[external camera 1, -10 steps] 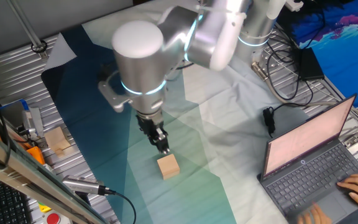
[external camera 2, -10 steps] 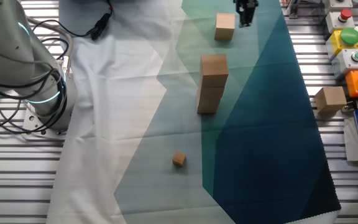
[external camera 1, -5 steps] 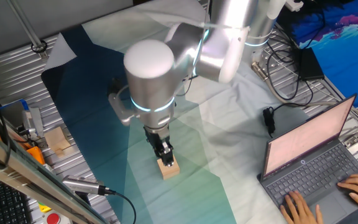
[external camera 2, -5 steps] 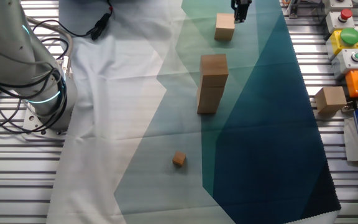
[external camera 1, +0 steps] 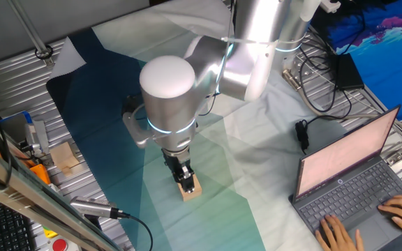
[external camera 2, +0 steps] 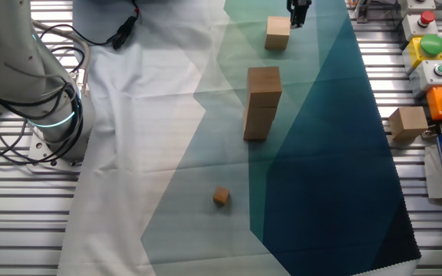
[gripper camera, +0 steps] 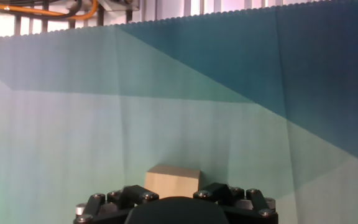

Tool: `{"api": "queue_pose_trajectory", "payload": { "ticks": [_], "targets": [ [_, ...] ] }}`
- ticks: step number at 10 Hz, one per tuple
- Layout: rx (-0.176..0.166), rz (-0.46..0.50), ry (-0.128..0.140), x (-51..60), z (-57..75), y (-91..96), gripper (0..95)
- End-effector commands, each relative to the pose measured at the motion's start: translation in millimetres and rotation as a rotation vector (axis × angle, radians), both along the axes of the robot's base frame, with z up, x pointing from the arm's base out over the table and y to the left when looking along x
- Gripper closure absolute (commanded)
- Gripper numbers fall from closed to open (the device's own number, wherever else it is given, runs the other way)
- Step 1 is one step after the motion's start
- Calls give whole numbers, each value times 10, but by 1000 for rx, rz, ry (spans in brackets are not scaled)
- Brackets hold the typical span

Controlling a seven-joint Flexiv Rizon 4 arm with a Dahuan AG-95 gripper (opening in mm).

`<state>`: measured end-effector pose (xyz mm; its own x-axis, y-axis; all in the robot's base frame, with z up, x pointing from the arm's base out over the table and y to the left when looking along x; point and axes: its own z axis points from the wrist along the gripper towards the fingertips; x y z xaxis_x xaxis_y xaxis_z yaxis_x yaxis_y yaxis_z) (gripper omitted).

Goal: Stack the blocks in a vertical line of five

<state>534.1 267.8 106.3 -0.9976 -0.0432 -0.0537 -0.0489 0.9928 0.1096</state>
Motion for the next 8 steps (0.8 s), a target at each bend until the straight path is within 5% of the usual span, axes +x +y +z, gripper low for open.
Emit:
{"api": "queue_pose_trajectory", "payload": {
  "ticks": [1, 8],
  "targets": [
    [1, -1, -6, 9, -55, -2, 190],
    [0, -26, -27, -49, -298, 73, 190]
  ]
}}
